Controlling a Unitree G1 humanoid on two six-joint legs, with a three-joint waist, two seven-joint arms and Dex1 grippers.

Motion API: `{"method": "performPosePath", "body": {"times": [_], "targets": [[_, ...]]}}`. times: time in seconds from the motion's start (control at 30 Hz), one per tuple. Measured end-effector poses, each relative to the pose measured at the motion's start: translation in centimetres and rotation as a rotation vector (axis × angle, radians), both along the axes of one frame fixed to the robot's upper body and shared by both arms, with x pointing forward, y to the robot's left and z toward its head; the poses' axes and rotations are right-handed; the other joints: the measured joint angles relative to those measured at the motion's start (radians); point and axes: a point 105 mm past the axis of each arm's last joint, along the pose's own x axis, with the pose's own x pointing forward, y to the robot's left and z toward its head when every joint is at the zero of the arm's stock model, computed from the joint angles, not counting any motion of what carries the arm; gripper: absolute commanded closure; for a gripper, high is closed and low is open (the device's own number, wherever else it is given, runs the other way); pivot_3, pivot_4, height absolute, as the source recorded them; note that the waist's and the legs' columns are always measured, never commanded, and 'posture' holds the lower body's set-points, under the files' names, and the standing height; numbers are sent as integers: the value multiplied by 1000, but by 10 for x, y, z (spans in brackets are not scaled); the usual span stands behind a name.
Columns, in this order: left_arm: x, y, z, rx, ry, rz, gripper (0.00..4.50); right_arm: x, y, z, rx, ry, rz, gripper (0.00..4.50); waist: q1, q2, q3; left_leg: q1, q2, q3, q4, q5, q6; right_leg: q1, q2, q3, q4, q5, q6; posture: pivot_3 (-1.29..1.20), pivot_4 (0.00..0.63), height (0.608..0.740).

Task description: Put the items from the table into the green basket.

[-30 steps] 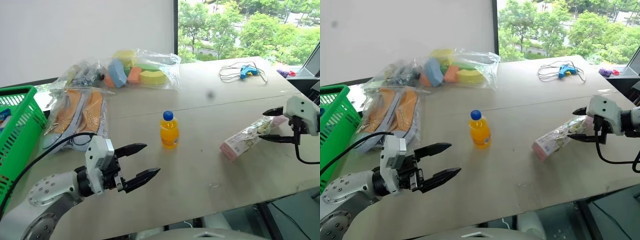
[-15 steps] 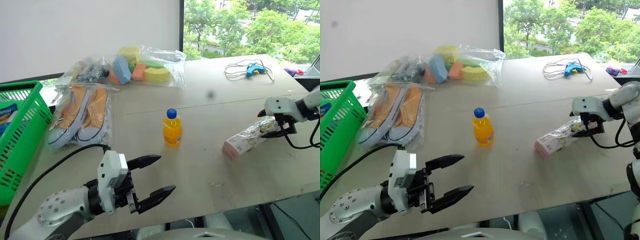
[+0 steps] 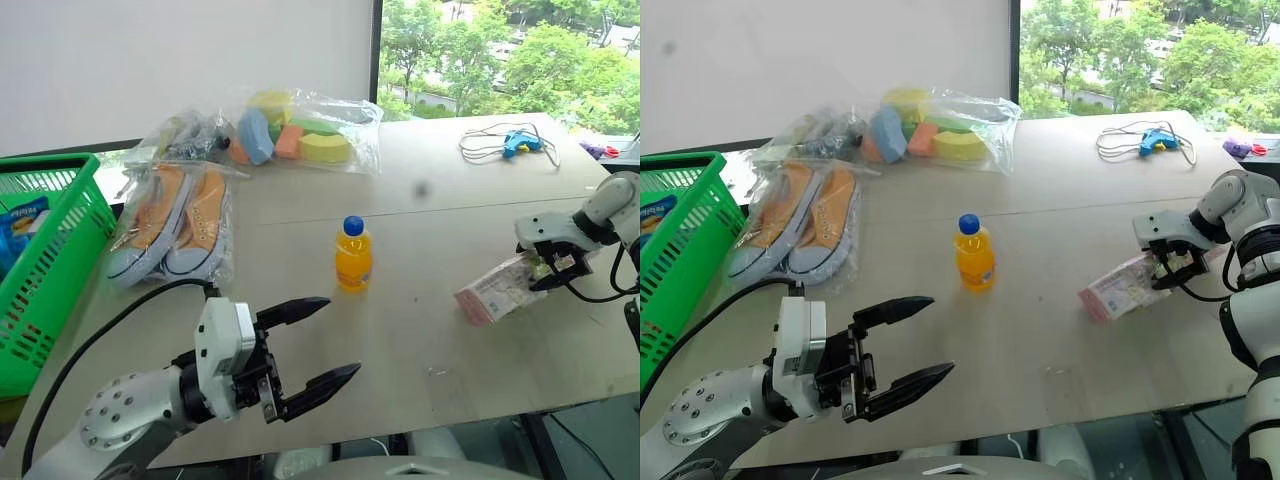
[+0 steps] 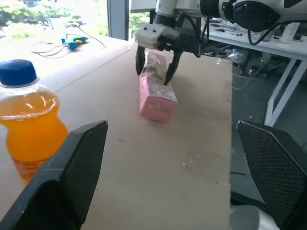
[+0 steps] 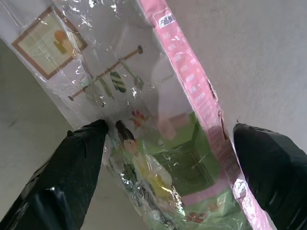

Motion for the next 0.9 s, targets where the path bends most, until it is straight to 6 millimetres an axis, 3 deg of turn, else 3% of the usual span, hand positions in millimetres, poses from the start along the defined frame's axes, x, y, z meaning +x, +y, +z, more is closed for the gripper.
{"method": "performPosePath", "body": {"times": [0.23, 0.3, 0.43, 0.5, 0.63, 0.77, 0.9], "targets": [[2, 0, -6, 9, 4, -9, 0, -3, -3, -2, -10, 15, 6, 3941, 0, -2, -1, 0, -1, 0, 0, 0, 0, 2, -1, 0, -1, 0, 0, 210, 35, 740], [2, -1, -5, 4, -6, -14, 0, -2, -4, 1, 13, 1, -12, 4405, 0, -3, -2, 0, -1, 0, 1, 0, 0, 2, -1, 0, -1, 0, 0, 209, 31, 740], [6, 1, -5, 6, -19, 5, 0, 4, -1, 15, 195, -48, -180, 4471, -4, 0, -1, 0, 0, 0, 1, 0, 0, 0, -1, 1, 1, 0, 0, 195, 24, 740], [11, 2, -3, -15, -33, 36, 0, 11, 9, 33, 366, -80, -276, 4471, -8, 3, 1, -1, 0, 1, 0, 0, 0, -2, -1, 2, 2, 0, 0, 184, 22, 740], [41, 7, 20, -193, -76, 213, 0, 19, 55, 107, 820, -114, -295, 4471, -5, 10, 2, -2, 3, -4, -1, 0, 0, -3, 0, 2, 3, 2, 3, 138, 9, 740], [73, 17, 78, -489, -59, 295, 0, 9, 117, 178, 1121, -141, -111, 4471, 1, 8, 0, -4, 4, -14, 0, 0, 0, -3, 2, -6, 4, 2, 2, 125, 0, 740], [87, 15, 109, -551, -21, 299, 0, 13, 163, 192, 1175, -239, -52, 4471, -3, 4, -4, -5, 2, -14, 0, 0, -1, -3, 3, -6, 4, 3, 1, 134, 0, 740]]}}
